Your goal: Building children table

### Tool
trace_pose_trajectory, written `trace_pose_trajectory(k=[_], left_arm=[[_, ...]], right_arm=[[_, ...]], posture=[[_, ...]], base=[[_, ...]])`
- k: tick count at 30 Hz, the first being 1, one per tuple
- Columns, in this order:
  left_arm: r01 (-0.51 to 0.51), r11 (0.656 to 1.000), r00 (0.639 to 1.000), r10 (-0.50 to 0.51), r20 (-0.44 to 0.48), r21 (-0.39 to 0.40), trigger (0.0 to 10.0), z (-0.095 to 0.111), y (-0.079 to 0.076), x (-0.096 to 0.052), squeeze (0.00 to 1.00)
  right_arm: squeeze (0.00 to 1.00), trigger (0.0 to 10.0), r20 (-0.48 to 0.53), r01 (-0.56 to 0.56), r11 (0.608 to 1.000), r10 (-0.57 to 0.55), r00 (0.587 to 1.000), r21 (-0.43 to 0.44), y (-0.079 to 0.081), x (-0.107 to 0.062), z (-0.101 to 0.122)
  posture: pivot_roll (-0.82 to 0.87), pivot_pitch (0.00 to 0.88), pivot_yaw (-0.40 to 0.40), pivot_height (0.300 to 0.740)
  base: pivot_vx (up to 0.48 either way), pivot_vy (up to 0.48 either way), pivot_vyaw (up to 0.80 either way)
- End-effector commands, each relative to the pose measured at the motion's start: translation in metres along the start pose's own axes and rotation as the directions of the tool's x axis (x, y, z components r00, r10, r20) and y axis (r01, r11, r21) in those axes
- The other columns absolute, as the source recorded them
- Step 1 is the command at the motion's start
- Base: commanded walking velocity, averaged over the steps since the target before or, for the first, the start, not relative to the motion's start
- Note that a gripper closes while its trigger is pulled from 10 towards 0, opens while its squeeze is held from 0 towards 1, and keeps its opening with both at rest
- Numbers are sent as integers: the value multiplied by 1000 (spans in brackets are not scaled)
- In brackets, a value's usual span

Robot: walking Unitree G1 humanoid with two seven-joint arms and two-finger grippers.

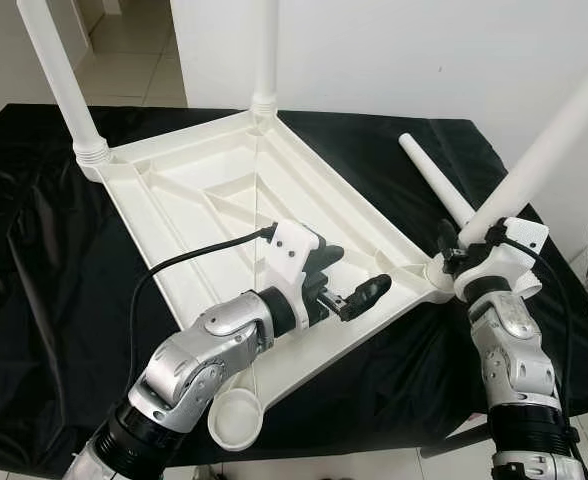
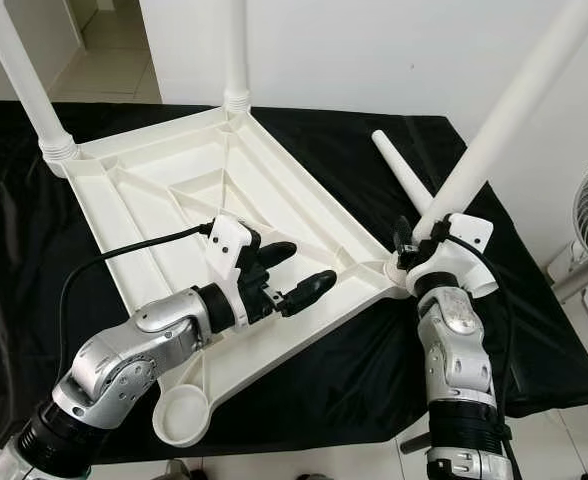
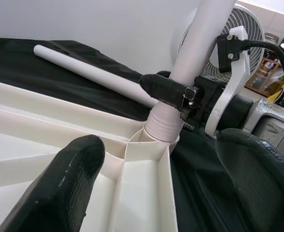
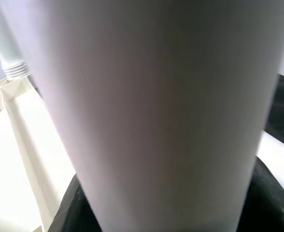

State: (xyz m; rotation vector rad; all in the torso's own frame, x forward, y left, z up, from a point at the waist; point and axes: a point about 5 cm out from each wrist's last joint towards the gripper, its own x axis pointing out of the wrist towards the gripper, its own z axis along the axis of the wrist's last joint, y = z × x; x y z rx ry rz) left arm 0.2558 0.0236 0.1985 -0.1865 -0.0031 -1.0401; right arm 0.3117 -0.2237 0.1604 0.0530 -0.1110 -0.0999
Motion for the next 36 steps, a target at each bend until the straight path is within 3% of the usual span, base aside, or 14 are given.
trace_pose_trajectory(k=[1,6,12,15,17,19,26,31,32,33,34,36], left_arm=[[134,991,991,-134,-2,6,10000,2,-8,0,0],[137,991,991,-137,-1,4,10000,1,-9,1,0],[138,990,990,-138,0,4,10000,0,-10,1,0],[139,990,990,-139,4,1,10000,0,-11,2,0],[142,990,990,-142,7,-2,10000,-1,-12,3,0],[142,990,990,-142,7,-2,10000,-1,-12,3,0],[155,988,988,-155,11,-11,10000,-2,-15,4,0],[161,987,987,-161,11,-13,10000,-3,-16,5,0],[160,987,987,-160,11,-13,10000,-3,-16,5,0],[160,987,987,-160,11,-13,10000,-3,-16,5,0],[159,987,987,-159,11,-13,10000,-3,-16,5,0],[158,987,987,-158,11,-13,10000,-3,-16,5,0]], right_arm=[[0,10000,-254,75,997,-71,965,5,-5,-17,-53],[0,10000,-189,190,982,-185,964,8,8,-15,-45],[0,10000,-185,252,967,-244,952,23,11,-16,-44],[0,10000,-171,349,937,-340,925,23,16,-17,-43],[0,10000,-160,459,888,-449,879,27,24,-21,-41],[0,10000,-160,459,888,-449,879,27,24,-21,-41],[0,10000,-132,557,831,-552,824,5,39,-21,-35],[0,10000,-120,524,851,-518,847,24,46,-18,-33],[114,10000,-120,505,863,-498,859,32,48,-18,-33],[114,10000,-120,505,863,-498,859,32,48,-18,-33],[1000,10000,-108,461,885,-454,885,63,51,-18,-31],[1000,10000,-97,430,899,-422,901,84,54,-17,-29]], posture=[[20,131,16,740],[18,122,6,740],[18,121,4,740],[16,114,-4,740],[10,104,-12,740],[10,104,-12,740],[-1,100,-18,740],[5,99,-20,740],[5,99,-20,740],[5,99,-20,740],[6,100,-20,740],[6,100,-20,740]], base=[[0,0,0],[0,0,0],[0,0,0],[0,0,0],[0,0,0],[0,0,0],[0,0,0],[0,0,0],[0,0,0],[0,0,0],[0,0,0],[0,0,0]])
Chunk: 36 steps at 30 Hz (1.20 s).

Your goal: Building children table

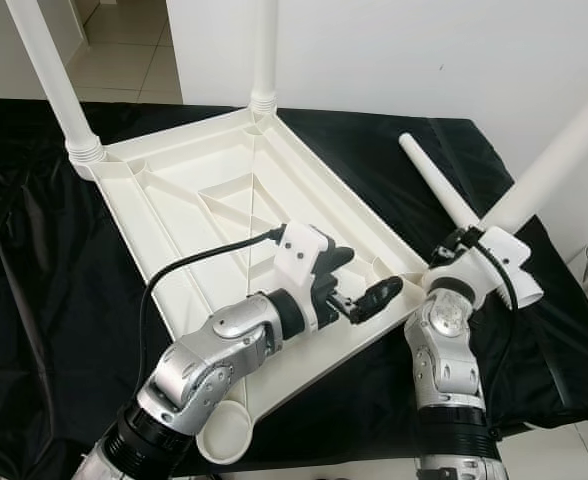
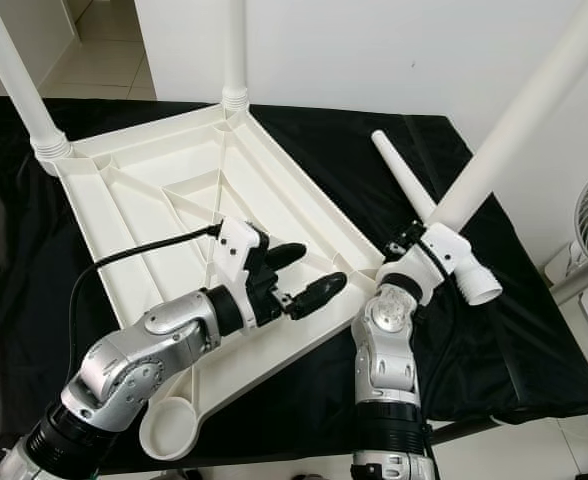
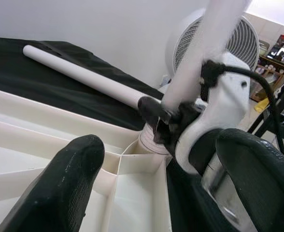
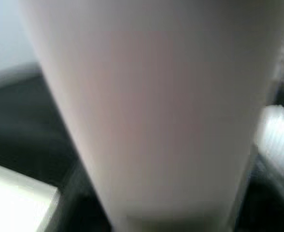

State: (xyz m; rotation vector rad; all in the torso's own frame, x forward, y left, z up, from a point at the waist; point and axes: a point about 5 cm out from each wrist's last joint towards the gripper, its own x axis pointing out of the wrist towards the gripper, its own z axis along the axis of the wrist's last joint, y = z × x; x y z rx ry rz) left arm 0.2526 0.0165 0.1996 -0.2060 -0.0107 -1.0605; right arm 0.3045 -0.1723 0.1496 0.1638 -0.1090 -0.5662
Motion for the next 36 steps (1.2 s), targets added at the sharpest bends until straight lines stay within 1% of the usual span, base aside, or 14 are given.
trace_pose_trajectory(k=[1,7,8,9,15,17,24,26,27,28,30,31,34,36], left_arm=[[135,991,991,-136,-4,-2,10000,-2,-9,0,0],[129,992,992,-129,-2,-4,10000,-2,-8,0,0],[127,992,992,-127,-1,-6,10000,-2,-8,0,0],[126,992,992,-126,0,-6,10000,-2,-8,0,0],[123,992,992,-123,-2,-7,10000,-2,-7,0,0],[130,992,991,-130,-11,-7,10000,-3,-9,0,0],[137,991,990,-137,-17,-8,10000,-4,-10,0,0],[140,990,990,-140,-18,-6,10000,-4,-10,0,0],[140,990,990,-140,-18,-6,10000,-4,-10,0,0],[140,990,990,-140,-18,-5,10000,-3,-10,1,0],[140,990,990,-140,-18,-5,10000,-3,-10,1,0],[140,990,990,-140,-17,-6,10000,-3,-10,1,0],[140,990,990,-140,-16,-7,10000,-3,-10,1,0],[141,990,990,-141,-19,-9,10000,-3,-10,2,0]], right_arm=[[1000,10000,-74,-44,999,45,996,14,2,-5,-15],[1000,10000,-18,-113,993,114,993,34,2,-2,-8],[682,10000,-4,-132,991,132,991,34,1,0,-5],[0,10000,-5,-168,985,168,986,39,0,3,-4],[0,10000,34,-249,968,248,968,23,-8,11,5],[0,10000,47,-312,950,312,949,-13,-17,16,11],[0,10000,51,-409,912,410,911,-38,-21,15,14],[0,10000,14,-516,855,517,856,-59,-24,14,13],[0,10000,14,-516,855,517,856,-59,-24,14,13],[0,10000,-4,-576,815,577,817,-64,-26,13,14],[0,10000,-4,-576,815,577,817,-64,-26,13,14],[0,10000,-9,-623,778,624,781,-84,-27,13,16],[0,10000,-12,-661,744,663,748,-103,-29,15,19],[0,10000,-29,-719,681,723,690,-136,-33,20,23]], posture=[[7,103,-21,740],[7,109,-20,740],[7,109,-20,740],[7,109,-20,740],[5,121,-22,740],[5,123,-20,740],[5,124,-19,740],[1,125,-17,740],[1,125,-17,740],[0,126,-17,740],[0,126,-17,740],[1,127,-18,740],[0,126,-17,740],[3,125,-16,740]], base=[[0,0,0],[0,0,0],[0,0,0],[0,0,0],[0,0,0],[0,0,0],[0,0,0],[0,0,0],[0,0,0],[0,0,0],[0,0,0],[0,0,0],[0,0,0],[0,0,0]])
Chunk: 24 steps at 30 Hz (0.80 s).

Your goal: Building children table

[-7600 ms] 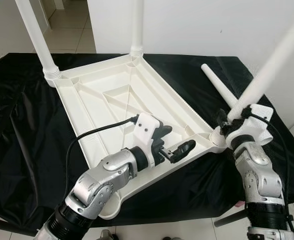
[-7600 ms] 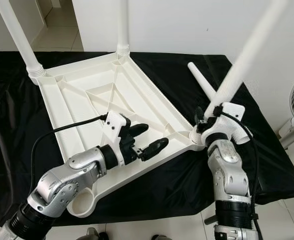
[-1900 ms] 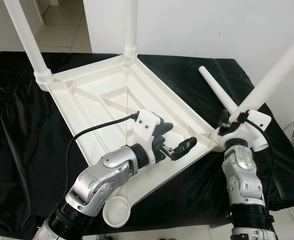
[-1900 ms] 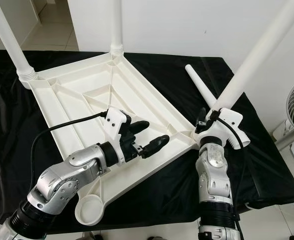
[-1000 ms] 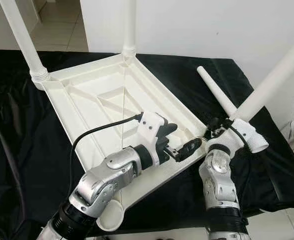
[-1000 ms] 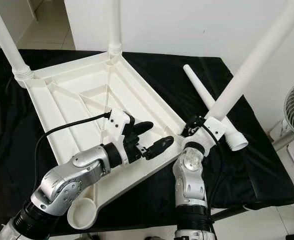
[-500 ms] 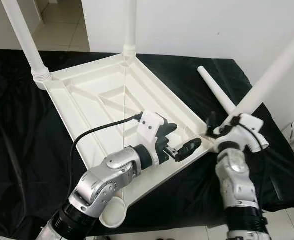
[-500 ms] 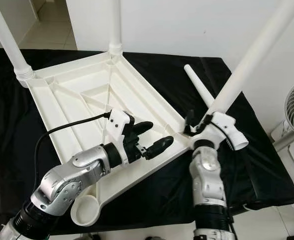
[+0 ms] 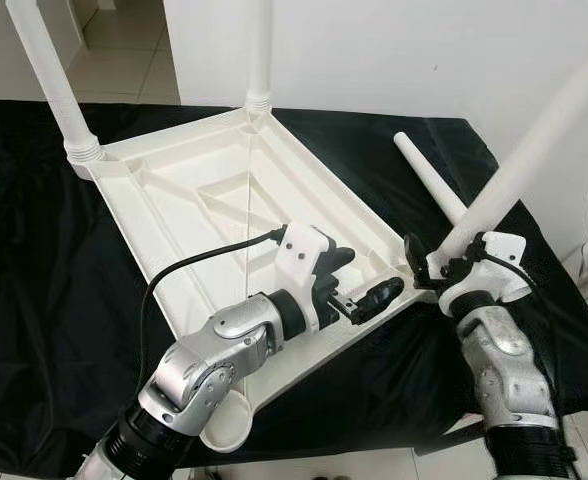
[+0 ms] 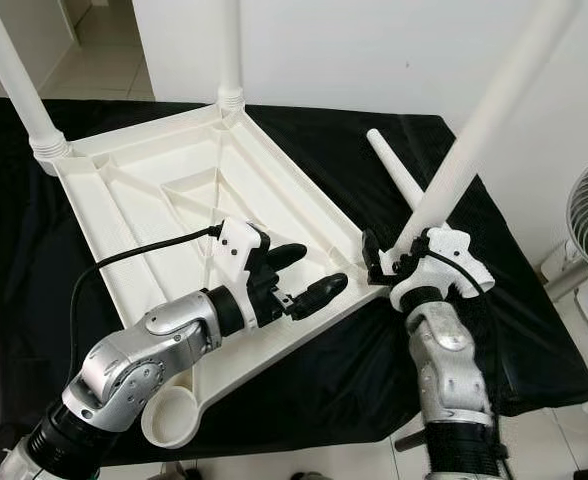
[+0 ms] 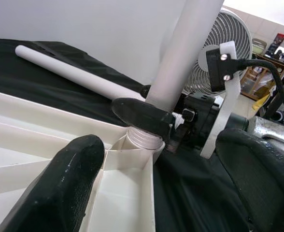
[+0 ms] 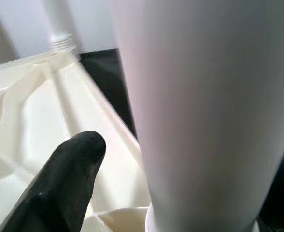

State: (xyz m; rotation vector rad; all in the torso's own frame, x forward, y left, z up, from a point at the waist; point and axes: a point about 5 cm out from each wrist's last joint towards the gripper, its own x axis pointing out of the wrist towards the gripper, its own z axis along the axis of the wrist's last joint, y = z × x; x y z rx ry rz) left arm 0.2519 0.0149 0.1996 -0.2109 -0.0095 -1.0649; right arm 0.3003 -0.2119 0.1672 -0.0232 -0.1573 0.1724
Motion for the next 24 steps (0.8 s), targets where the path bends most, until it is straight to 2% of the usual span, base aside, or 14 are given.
trace_pose_trajectory(k=[1,3,8,17,18,19,20,21,22,24], left_arm=[[137,991,990,-137,-21,-5,10000,-3,-8,1,0],[141,990,989,-141,-49,-16,10000,-9,-8,-1,0],[156,987,983,-158,-97,-29,10000,-16,-10,-2,0],[156,987,979,-159,-125,-34,10000,-20,-12,-3,0],[156,987,979,-159,-125,-33,10000,-20,-12,-3,0],[156,987,979,-159,-125,-32,10000,-20,-12,-3,0],[156,987,979,-159,-125,-32,10000,-20,-12,-3,0],[156,987,979,-158,-126,-32,10000,-20,-13,-3,0],[155,987,979,-158,-126,-31,10000,-19,-13,-3,0],[155,987,979,-158,-126,-31,10000,-19,-13,-4,0]], right_arm=[[0,10000,-7,-59,998,59,998,-4,-2,0,0],[0,10000,-17,-145,989,144,989,-30,-10,2,2],[0,10000,-46,-242,968,239,970,-64,-15,5,4],[0,10000,-103,-327,943,321,942,-55,-19,4,-2],[0,8353,-110,-327,943,320,941,-54,-21,4,-4],[0,4706,-111,-326,944,319,941,-51,-22,4,-5],[0,4706,-111,-326,944,319,941,-51,-22,4,-5],[0,784,-114,-326,945,319,941,-40,-24,3,-6],[0,0,-117,-323,946,318,941,-26,-26,3,-7],[0,0,-118,-322,947,318,941,-16,-27,2,-7]], posture=[[3,125,-16,740],[3,124,-13,740],[4,122,-10,740],[6,122,-9,740],[11,122,-8,740],[12,121,-9,740],[12,121,-9,740],[12,121,-9,740],[13,118,-7,740],[13,118,-7,740]], base=[[0,0,0],[0,0,0],[0,0,0],[0,0,0],[0,0,0],[0,0,0],[0,0,0],[0,0,0],[0,0,0],[0,0,0]])
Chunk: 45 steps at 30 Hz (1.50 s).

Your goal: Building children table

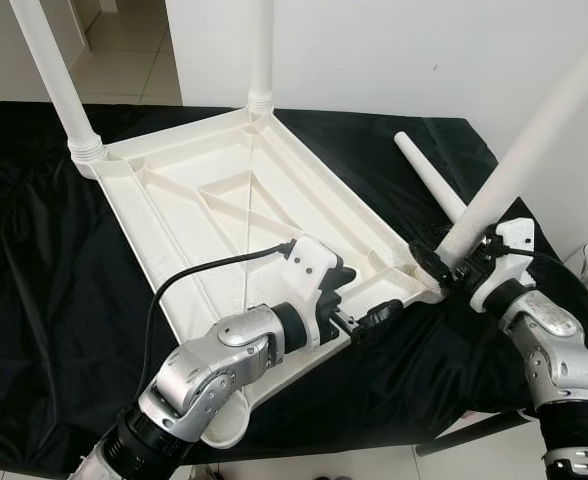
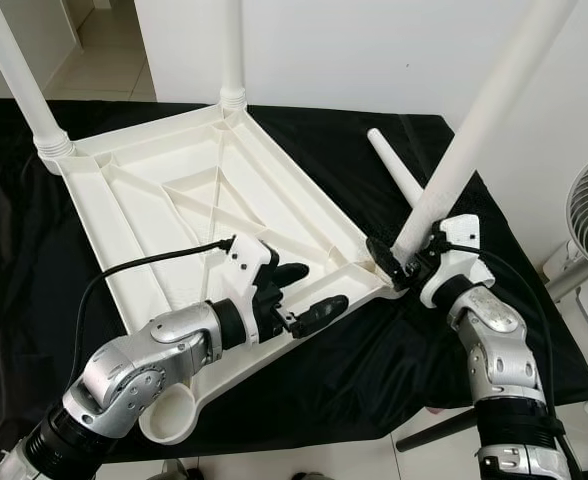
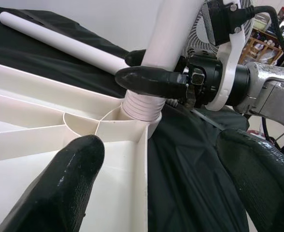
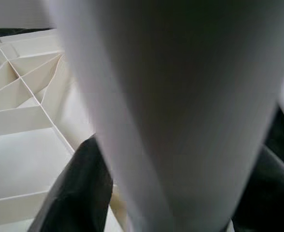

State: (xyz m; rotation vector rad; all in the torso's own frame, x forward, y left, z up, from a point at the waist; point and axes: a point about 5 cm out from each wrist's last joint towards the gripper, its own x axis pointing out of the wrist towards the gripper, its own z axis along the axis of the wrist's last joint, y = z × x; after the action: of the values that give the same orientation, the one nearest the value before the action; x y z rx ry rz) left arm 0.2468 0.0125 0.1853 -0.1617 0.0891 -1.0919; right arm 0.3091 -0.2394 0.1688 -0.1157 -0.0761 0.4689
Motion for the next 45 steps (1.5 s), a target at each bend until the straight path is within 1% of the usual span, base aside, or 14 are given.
trace_pose_trajectory(k=[1,12,13,14,15,25,28,31,33,34,36,39,41,45], left_arm=[[141,990,990,-141,-23,-6,10000,-4,-10,-1,0],[148,989,988,-148,-36,-7,10000,-5,-10,-2,0],[147,989,988,-148,-37,-6,10000,-5,-10,-2,0],[147,989,988,-147,-38,-6,10000,-6,-9,-2,0],[146,989,988,-147,-38,-6,10000,-6,-9,-3,0],[145,989,989,-146,-36,-11,10000,-7,-10,-2,0],[141,990,989,-142,-35,-7,10000,-7,-9,-2,0],[141,990,989,-142,-35,-7,10000,-7,-9,-2,0],[138,990,990,-138,-34,-2,10000,-6,-8,-2,0],[138,990,990,-138,-34,-2,10000,-6,-8,-2,0],[135,991,990,-135,-32,1,10000,-6,-7,-2,0],[134,991,991,-134,-31,2,10000,-6,-7,-2,0],[133,991,991,-133,-30,3,10000,-6,-6,-2,0],[132,991,991,-131,-28,3,10000,-6,-6,-1,0]], right_arm=[[0,0,-30,-20,999,22,999,36,2,-1,-8],[0,0,-30,32,995,-29,999,92,5,-6,-15],[0,745,-24,47,993,-45,999,104,7,-6,-15],[0,745,-20,56,992,-54,998,113,8,-6,-16],[0,10000,-23,75,990,-72,997,120,10,-6,-16],[0,10000,-27,191,971,-190,981,146,23,-3,-20],[0,10000,-23,270,949,-270,963,161,39,1,-20],[0,10000,-23,270,949,-270,963,161,39,1,-20],[0,10000,-22,302,935,-304,953,184,53,3,-19],[0,10000,-22,302,935,-304,953,184,53,3,-19],[0,10000,-29,355,912,-357,934,207,68,5,-18],[0,10000,-27,382,900,-385,923,209,73,6,-16],[0,10000,-52,464,858,-465,884,219,80,7,-14],[0,10000,-65,530,823,-529,846,203,88,7,-12]], posture=[[13,116,-6,740],[11,110,-9,740],[12,109,-10,740],[12,109,-10,740],[10,108,-14,740],[7,103,-22,740],[4,99,-26,740],[4,99,-26,740],[6,98,-28,740],[6,98,-28,740],[6,98,-28,740],[6,98,-28,740],[4,92,-33,740],[5,90,-36,740]], base=[[0,0,0],[0,0,0],[0,0,0],[0,0,0],[0,0,0],[0,0,0],[0,0,0],[0,0,0],[0,0,0],[0,0,0],[0,0,0],[0,0,0],[0,0,0],[0,0,0]])
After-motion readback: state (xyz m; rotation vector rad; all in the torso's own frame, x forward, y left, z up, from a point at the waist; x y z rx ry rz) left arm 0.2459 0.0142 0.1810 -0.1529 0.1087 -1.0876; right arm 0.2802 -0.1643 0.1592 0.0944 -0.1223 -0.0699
